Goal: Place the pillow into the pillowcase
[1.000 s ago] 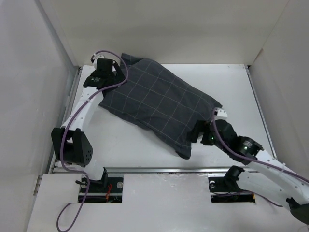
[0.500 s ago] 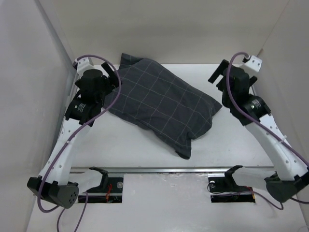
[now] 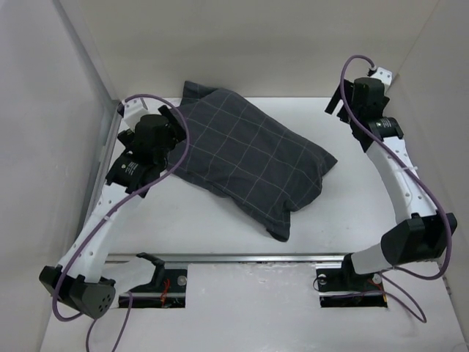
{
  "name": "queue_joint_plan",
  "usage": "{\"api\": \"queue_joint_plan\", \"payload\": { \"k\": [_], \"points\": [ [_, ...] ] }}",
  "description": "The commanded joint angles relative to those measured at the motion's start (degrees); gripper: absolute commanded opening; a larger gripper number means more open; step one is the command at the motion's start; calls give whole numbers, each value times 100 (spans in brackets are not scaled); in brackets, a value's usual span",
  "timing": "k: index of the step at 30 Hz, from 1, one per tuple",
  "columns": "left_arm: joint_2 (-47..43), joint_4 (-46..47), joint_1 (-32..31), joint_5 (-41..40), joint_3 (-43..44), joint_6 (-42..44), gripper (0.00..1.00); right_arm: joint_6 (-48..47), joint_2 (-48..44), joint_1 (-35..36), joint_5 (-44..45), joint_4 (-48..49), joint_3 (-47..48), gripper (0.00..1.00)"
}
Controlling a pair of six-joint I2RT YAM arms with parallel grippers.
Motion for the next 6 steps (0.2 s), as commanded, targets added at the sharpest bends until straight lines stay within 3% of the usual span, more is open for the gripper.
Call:
{"api": "queue_joint_plan", "payload": {
  "k": [1, 6],
  "points": [
    [-237, 65, -11, -295, -37, -61, 100, -227, -269, -91, -263, 477, 89, 100],
    [-291, 267, -11, -356, -90, 45, 100, -315, -269, -144, -388, 644, -34, 100]
  ]
}}
